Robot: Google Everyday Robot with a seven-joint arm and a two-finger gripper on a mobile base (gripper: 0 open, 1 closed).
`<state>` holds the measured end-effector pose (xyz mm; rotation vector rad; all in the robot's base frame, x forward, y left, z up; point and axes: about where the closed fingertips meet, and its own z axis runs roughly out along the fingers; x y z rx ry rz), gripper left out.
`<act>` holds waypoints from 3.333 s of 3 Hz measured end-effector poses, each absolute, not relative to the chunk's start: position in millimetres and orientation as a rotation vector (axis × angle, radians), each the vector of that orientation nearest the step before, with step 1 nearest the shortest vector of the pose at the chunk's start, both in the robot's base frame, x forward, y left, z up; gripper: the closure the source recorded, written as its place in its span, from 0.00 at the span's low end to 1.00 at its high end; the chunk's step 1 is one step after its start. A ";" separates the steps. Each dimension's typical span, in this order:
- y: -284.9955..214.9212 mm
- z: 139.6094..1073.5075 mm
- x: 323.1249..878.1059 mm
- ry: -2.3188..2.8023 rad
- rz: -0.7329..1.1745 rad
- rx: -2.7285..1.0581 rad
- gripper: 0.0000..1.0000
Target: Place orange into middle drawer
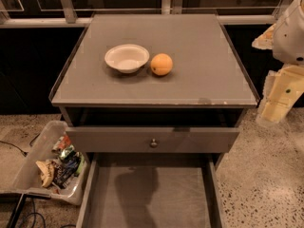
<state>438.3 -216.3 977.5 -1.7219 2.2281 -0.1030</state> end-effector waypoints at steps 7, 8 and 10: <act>-159.5 987.1 502.5 1.983 0.061 -1.510 0.00; -135.3 980.6 525.3 1.950 0.048 -1.490 0.00; -118.7 960.3 563.5 1.960 0.046 -1.409 0.00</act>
Offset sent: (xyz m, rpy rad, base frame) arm 0.0116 0.0044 0.0061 0.0246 -0.0459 0.0073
